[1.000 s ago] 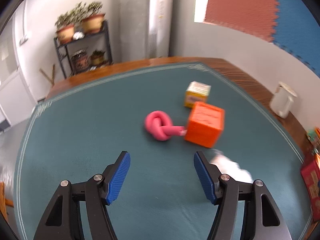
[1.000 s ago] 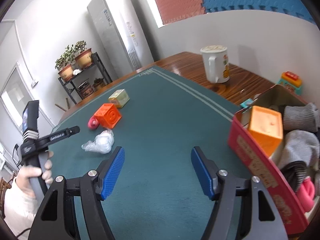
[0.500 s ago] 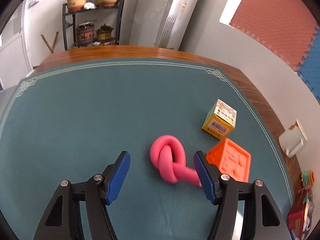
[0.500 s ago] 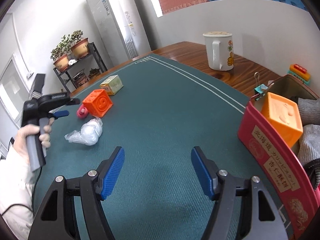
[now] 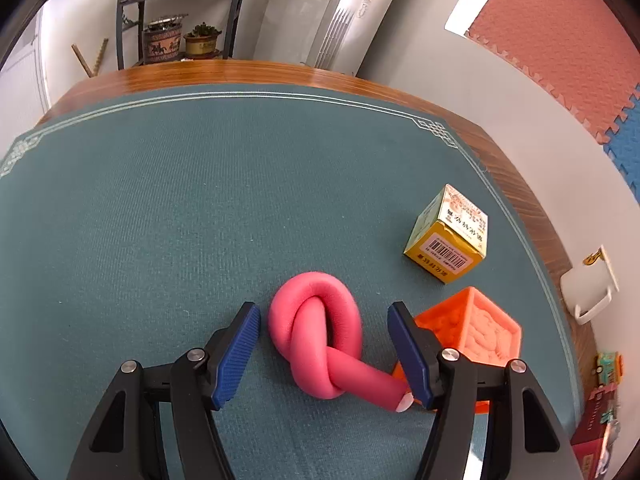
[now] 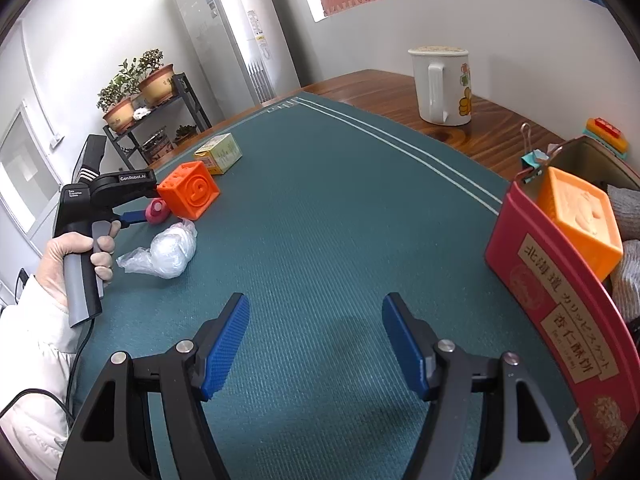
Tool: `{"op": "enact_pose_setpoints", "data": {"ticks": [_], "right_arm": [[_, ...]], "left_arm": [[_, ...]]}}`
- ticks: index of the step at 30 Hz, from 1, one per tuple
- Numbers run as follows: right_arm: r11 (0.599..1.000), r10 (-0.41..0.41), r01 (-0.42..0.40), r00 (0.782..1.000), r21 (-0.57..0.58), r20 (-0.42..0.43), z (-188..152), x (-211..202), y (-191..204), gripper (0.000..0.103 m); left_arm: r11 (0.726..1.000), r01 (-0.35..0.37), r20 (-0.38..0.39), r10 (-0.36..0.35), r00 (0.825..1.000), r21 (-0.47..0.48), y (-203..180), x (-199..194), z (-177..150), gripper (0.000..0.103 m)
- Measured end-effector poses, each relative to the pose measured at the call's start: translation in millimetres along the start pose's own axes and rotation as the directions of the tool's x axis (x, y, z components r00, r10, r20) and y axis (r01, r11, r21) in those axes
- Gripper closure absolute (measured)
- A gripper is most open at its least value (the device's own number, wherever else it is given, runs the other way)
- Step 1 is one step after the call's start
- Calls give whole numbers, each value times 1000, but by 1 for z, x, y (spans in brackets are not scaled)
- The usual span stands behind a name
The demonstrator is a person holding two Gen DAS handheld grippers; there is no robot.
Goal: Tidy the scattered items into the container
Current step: 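Grasp the pink knotted foam with the left gripper while the right moves to the white bag, then grasp the white plastic bag with the right gripper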
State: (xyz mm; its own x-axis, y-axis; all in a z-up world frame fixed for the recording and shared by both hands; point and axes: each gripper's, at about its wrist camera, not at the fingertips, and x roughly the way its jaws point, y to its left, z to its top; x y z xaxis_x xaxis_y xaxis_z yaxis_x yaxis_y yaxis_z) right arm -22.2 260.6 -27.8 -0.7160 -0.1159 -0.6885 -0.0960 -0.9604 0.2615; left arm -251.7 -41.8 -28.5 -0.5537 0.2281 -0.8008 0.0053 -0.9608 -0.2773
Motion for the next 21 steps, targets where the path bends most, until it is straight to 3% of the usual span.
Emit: {"op": "enact_pose_setpoints", "data": {"ticks": [3,12,21], "right_arm": [[1000,-6,6,1000,-1,1,-1,0,0,30],[999,-6,5,1000,-48,-22,4,5,11,30],[983,116,-131,986,-128,-121,37,34,65,30]], "left_arm": [[999,-36,15,36,999,2,0,-4,-5,54],[998,0,22,1,1000,-59,20,-38,-27,55],[996,48,102,-39,994,-82,35,-90,-30,55]]}}
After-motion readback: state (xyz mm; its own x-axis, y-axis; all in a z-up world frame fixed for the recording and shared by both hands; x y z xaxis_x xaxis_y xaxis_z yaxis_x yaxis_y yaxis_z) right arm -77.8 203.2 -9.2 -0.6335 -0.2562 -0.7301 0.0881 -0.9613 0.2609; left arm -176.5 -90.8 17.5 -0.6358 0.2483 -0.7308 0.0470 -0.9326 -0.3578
